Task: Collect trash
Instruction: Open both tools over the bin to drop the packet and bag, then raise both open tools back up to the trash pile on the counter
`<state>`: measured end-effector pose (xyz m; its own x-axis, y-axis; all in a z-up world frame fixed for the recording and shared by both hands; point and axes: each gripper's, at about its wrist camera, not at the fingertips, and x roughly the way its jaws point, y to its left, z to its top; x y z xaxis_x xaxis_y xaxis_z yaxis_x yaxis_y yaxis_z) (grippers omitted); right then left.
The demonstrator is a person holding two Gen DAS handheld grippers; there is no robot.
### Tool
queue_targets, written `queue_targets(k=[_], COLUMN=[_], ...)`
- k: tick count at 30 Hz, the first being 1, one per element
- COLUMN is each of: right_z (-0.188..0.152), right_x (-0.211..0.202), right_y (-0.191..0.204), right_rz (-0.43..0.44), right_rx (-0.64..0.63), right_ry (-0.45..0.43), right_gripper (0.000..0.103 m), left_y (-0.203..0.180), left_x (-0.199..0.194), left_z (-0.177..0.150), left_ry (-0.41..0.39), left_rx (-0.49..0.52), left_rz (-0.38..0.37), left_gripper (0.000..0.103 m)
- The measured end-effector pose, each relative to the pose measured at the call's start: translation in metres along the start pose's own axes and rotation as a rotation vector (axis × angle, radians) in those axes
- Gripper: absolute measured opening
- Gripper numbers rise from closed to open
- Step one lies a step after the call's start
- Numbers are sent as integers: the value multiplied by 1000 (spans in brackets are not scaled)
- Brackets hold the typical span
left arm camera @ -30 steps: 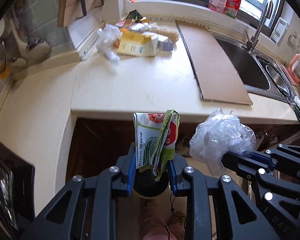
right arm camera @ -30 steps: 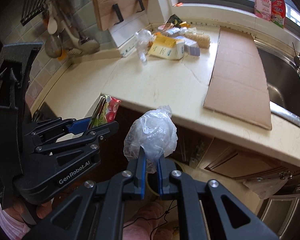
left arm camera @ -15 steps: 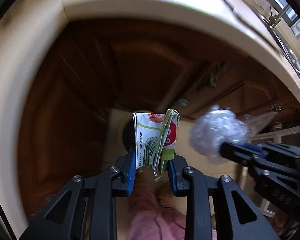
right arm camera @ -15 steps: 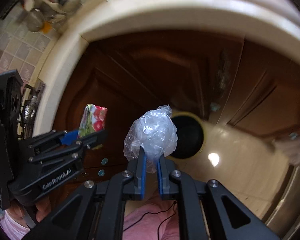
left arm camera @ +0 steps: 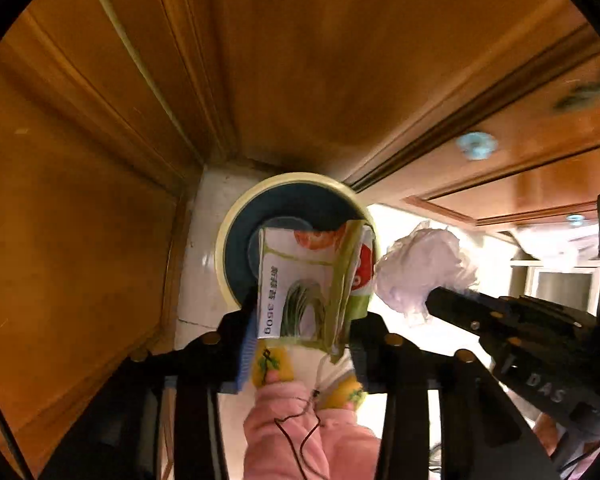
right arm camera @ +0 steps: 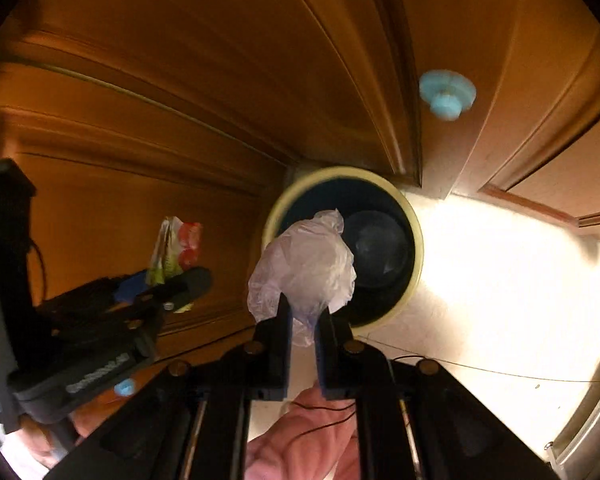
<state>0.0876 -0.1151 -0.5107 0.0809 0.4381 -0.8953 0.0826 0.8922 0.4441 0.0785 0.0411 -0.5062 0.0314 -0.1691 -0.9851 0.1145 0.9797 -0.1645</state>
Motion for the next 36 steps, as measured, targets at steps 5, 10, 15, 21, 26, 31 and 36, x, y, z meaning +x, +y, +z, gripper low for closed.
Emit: queue_targets(k=[5, 10, 15, 21, 26, 31, 36], right_z=[9, 9, 3, -5, -17, -28, -41], right_x=[57, 69, 51, 13, -24, -67, -118], right_y=[-25, -38, -35, -26, -12, 10, 34], right_rz=[-37, -50, -70, -90, -102, -104, -104], right_rx=[42, 86, 79, 86, 82, 57, 28], right_ry=[39, 27, 15, -15, -28, -57, -87], right_gripper=[29, 39, 39, 39, 39, 39, 39], left_y=[1, -1, -1, -9, -9, -15, -31], left_x=[44, 68, 57, 21, -32, -82, -140], left_z=[7, 8, 5, 3, 3, 0, -11], left_ry=[13, 43, 13, -2, -35, -47, -64], left_rx=[56, 101, 117, 116, 90, 98, 136], left_rz=[76, 126, 140, 94, 68, 96, 99], left_gripper=[81, 82, 82, 82, 82, 81, 81])
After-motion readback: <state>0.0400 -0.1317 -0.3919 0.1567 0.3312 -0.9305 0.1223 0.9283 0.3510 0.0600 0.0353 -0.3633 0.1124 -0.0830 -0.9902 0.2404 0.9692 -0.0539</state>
